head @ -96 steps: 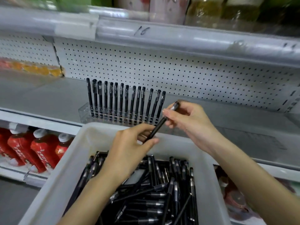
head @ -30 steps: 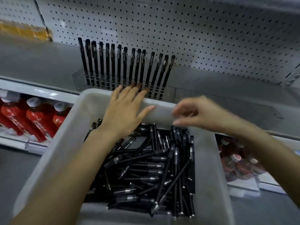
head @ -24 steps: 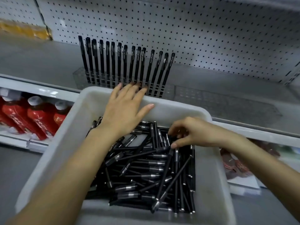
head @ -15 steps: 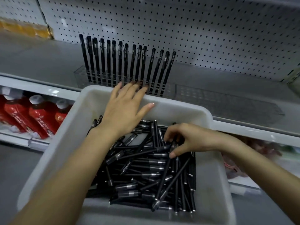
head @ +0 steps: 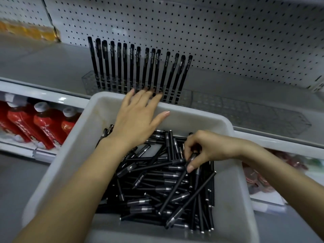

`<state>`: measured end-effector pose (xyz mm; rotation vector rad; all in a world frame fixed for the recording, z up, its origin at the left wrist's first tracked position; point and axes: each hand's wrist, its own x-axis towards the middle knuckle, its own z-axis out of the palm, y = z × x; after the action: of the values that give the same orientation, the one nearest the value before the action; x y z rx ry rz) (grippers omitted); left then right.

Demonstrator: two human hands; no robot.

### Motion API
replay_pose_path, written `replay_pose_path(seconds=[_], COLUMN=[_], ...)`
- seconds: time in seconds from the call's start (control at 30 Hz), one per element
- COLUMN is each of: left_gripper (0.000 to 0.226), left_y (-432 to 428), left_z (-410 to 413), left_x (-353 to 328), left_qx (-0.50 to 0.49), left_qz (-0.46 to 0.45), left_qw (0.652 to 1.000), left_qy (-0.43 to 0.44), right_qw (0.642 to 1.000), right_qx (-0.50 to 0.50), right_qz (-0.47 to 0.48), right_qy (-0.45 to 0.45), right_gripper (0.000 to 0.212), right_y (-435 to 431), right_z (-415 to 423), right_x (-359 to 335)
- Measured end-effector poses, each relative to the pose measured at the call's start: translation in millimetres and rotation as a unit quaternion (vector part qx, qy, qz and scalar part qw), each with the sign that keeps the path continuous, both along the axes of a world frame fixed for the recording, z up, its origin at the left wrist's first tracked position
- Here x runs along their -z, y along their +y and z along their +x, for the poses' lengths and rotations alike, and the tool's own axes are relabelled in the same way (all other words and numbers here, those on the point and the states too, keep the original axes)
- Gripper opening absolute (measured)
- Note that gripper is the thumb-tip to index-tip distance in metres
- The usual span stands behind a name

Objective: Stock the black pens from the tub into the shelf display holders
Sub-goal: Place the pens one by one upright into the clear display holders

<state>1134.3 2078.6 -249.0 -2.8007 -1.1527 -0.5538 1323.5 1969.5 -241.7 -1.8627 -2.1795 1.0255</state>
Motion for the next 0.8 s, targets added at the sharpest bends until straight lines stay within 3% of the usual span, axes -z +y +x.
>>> replay_pose_path(seconds=[0.23, 0.4, 0.7, 0.8], left_gripper=[0.081, 0.078, 0.070, 0.071], left_y=[1, 1, 3, 3], left_z=[0, 1, 4, 4], left_x=[1, 1, 4, 4], left_qx=[0.000, -0.001, -0.005, -0.004], left_qz=[0.001, 0.002, 0.006, 0.002], left_qw=[1.000, 1.000, 1.000, 1.000], left_qy=[-0.002, -0.006, -0.016, -0.020], right_qw=[0.988, 0.942, 0.868, 0.830], right_qx=[0.037, 0.148, 0.273, 0.314], right_qz=[0.031, 0.100, 0.220, 0.280], right_qy=[0.148, 0.285, 0.353, 0.366], right_gripper=[0.021, 0.017, 0.030, 0.024], right_y=[1, 3, 27, 40], right_z=[2, 12, 31, 35], right_x=[-21, -47, -86, -96])
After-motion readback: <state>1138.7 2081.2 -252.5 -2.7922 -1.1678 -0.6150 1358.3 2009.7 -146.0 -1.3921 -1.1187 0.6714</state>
